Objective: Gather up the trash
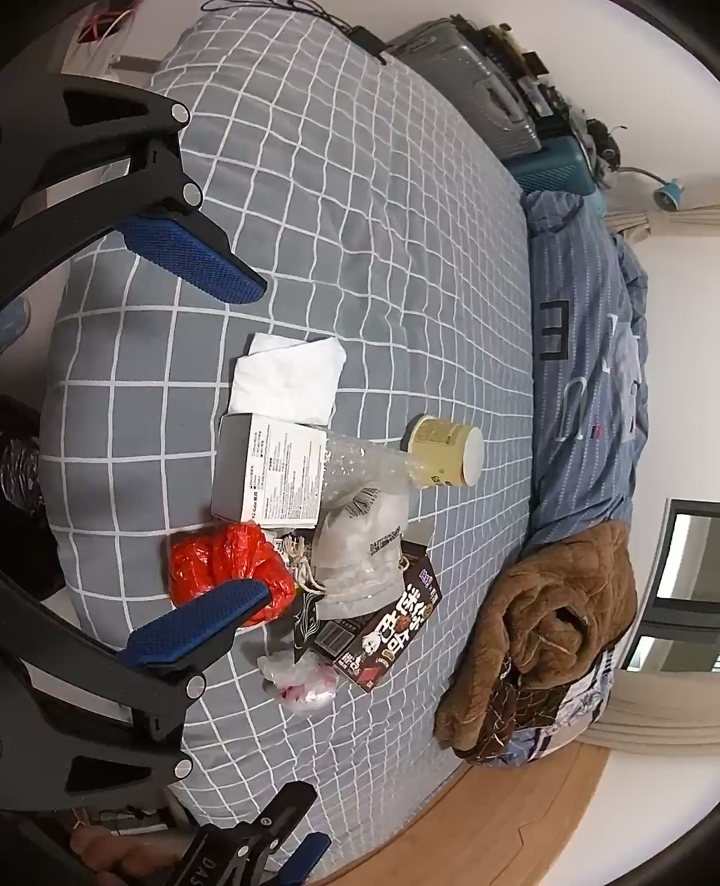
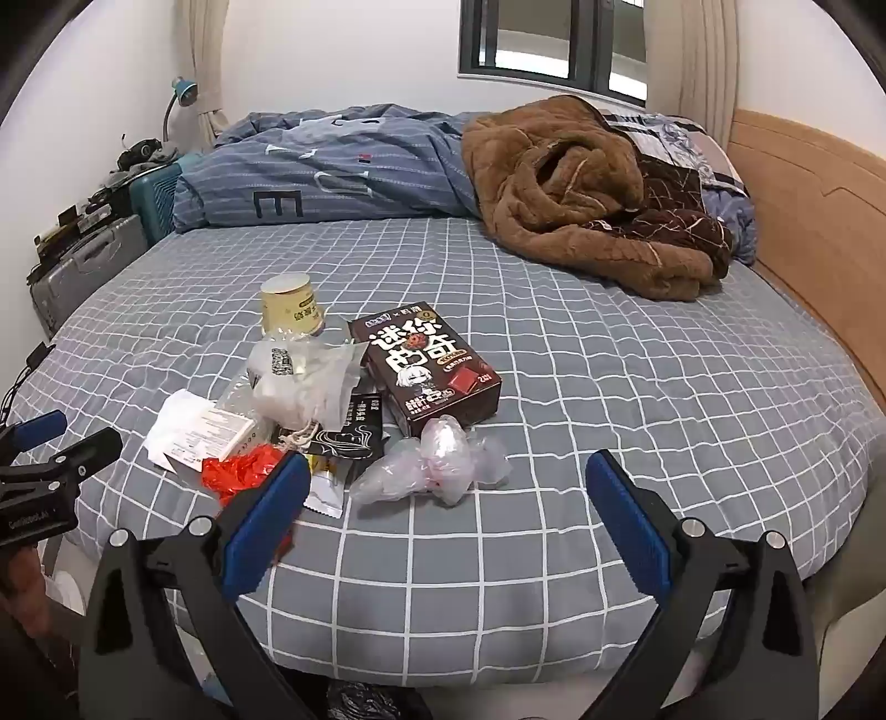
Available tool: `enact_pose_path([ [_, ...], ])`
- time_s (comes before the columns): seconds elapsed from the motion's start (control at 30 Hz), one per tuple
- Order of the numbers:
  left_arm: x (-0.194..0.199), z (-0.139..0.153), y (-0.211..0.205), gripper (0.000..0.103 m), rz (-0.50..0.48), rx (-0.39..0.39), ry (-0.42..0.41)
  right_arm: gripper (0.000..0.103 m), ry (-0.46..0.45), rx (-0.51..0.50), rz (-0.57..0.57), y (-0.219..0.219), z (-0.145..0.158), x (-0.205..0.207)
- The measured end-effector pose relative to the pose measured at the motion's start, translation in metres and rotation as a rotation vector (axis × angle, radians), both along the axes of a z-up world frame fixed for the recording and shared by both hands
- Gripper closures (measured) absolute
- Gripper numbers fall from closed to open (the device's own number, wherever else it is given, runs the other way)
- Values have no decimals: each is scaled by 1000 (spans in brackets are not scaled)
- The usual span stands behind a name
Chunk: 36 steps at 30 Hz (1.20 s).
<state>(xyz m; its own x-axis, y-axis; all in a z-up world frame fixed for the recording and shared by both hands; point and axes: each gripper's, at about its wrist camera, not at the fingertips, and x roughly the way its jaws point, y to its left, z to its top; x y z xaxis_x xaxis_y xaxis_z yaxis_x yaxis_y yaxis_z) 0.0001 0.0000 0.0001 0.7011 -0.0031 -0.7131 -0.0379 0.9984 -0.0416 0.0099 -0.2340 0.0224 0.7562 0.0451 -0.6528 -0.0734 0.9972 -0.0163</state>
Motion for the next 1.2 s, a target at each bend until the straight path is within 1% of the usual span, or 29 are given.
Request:
enact_pose_path([
  [0.17, -5, 1, -2, 6, -6, 17, -15, 7, -1, -3, 9, 2, 2, -1],
  [0.23, 1, -2, 4, 6, -4, -14, 5, 7, 2, -4, 12, 3, 2, -2],
  [0.27, 4, -2, 6, 6, -1, -20, 11, 7, 0, 7, -6, -4, 0, 2],
  [0.33, 5, -1, 7, 6, 3, -23, 9, 7, 0, 6, -3, -4, 1, 2],
  [0.53, 1, 1, 0, 6, 11, -4, -12, 7, -1, 12, -4, -11, -2, 7],
  [0.57, 2, 2, -1, 6, 10, -1, -12, 7, -1, -1, -2, -3, 1, 4],
  [0.7, 3, 1, -3, 6, 2, 1, -13, 7, -4, -2, -7, -1, 3, 2],
  [1.2, 6, 0, -8, 6, -6, 6, -10, 7, 2, 20, -29, -11, 2, 3],
])
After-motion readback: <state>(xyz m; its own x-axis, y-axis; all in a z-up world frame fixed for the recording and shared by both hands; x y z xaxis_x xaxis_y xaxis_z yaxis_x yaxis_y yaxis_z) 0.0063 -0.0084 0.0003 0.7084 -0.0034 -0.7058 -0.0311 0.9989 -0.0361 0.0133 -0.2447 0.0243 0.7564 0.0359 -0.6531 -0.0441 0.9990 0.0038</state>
